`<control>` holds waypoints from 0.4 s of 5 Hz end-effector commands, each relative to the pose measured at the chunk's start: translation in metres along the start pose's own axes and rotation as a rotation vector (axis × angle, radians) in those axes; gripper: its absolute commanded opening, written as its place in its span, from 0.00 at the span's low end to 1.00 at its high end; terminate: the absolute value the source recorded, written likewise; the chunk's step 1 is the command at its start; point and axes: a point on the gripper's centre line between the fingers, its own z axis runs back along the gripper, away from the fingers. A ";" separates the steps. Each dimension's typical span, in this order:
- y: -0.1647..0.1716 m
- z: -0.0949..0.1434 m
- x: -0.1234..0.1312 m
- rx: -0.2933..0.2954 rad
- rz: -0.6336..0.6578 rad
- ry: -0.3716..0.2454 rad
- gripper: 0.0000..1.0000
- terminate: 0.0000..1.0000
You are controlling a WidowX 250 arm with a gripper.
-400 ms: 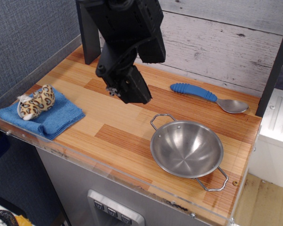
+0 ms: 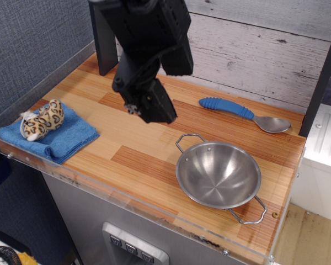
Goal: Place the spatula just behind the cloth.
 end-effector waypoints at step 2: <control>0.091 0.015 -0.008 0.105 -0.035 0.052 1.00 0.00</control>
